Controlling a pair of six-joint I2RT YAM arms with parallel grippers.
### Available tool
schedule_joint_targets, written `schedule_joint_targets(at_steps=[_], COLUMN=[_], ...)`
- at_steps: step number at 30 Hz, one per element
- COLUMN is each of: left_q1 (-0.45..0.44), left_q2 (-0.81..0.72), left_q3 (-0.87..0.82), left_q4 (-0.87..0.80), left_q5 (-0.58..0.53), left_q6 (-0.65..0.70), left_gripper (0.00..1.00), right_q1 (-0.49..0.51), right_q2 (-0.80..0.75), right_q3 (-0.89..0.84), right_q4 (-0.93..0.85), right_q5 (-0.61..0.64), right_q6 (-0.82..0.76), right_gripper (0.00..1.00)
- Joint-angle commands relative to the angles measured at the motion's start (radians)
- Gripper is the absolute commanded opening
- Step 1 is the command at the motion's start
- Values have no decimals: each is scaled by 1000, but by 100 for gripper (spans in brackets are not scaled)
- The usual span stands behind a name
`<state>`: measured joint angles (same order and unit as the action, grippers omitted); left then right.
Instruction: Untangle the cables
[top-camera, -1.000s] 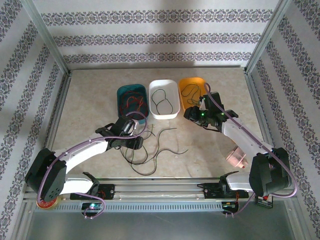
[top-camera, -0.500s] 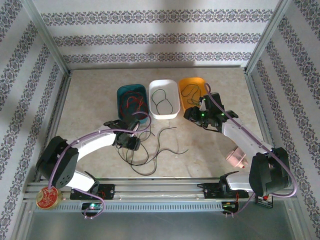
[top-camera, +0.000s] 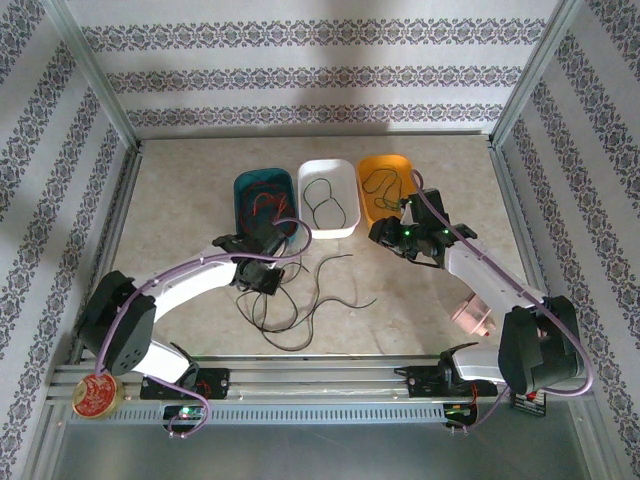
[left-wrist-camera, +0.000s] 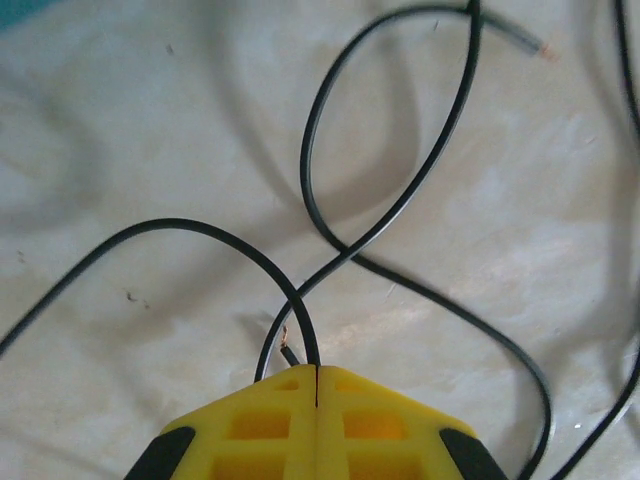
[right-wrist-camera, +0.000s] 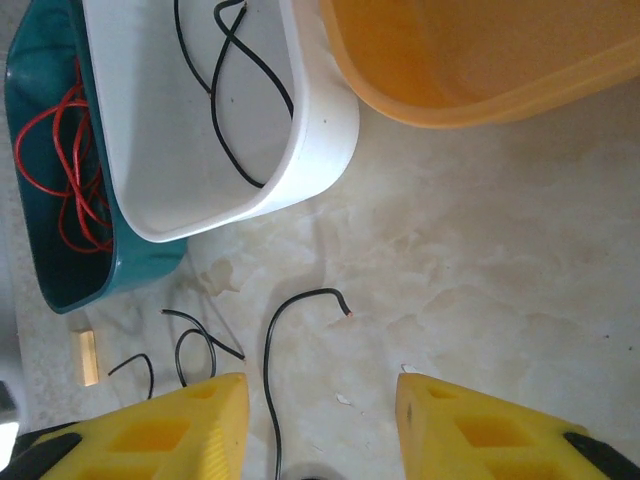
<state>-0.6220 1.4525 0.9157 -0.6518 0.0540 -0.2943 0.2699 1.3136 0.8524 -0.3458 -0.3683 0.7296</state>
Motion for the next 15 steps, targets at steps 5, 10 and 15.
schedule_joint_targets(at_steps=[5, 10, 15], left_q1=[-9, -10, -9], left_q2=[-148, -212, -223], left_q3=[152, 275, 418], left_q4=[-90, -74, -12], left_q5=[-86, -68, -3], left_q6=[-23, -52, -86], left_gripper=[0, 0, 0], right_q1=[-16, -21, -31], right_q2=[-38, -51, -63], right_q3=[-15, -21, -32], right_q4=[18, 16, 17], right_q5=[-20, -18, -21], right_q6=[-2, -4, -4], right_gripper=[43, 43, 43])
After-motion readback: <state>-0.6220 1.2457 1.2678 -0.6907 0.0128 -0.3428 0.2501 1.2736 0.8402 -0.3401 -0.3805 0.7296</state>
